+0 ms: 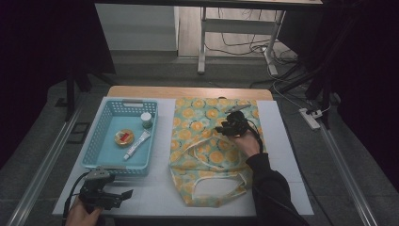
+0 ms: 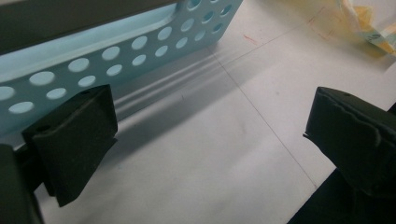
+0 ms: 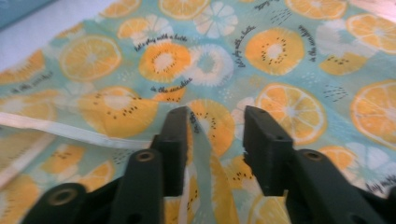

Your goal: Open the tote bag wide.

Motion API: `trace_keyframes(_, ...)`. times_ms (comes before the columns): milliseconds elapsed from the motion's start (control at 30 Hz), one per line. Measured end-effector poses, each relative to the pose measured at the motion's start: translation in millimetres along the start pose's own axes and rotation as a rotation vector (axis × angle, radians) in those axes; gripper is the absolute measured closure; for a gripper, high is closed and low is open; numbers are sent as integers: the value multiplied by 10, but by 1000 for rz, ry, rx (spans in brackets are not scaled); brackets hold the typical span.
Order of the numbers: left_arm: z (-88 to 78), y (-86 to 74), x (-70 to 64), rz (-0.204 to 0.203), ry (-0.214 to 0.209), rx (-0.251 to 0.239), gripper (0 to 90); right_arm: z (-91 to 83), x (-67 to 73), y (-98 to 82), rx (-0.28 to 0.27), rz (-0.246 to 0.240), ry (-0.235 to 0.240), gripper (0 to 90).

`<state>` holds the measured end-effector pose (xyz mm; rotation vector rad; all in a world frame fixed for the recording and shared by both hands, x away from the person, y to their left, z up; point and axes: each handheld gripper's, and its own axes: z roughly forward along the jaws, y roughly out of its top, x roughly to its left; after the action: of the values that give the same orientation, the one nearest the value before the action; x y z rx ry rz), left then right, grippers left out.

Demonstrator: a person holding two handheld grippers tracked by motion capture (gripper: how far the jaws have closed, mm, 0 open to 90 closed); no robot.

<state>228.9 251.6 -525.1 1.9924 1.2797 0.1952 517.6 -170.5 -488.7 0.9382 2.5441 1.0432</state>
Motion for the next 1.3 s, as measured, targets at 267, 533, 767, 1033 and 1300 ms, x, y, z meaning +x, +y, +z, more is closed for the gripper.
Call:
trace_keyframes(267, 0, 0, -1, 1, 0, 0, 26, -241, 142, 2, -21, -21, 36, 377)
trace_keyframes(533, 2, 1, -1, -1, 0, 0, 26, -403, 316, -124, -12, -31, 62, 204)
trace_keyframes(767, 3, 4, -4, 0, 0, -1, 26, -503, 466, -267, 16, -60, 102, 123)
trace_keyframes(1033, 1, 3, -4, 3, -1, -2, 26, -588, 646, -413, 47, -76, 126, 28)
trace_keyframes(1300, 0, 3, -4, 3, -2, -5, 26, -528, 763, -651, 134, -119, 113, 0)
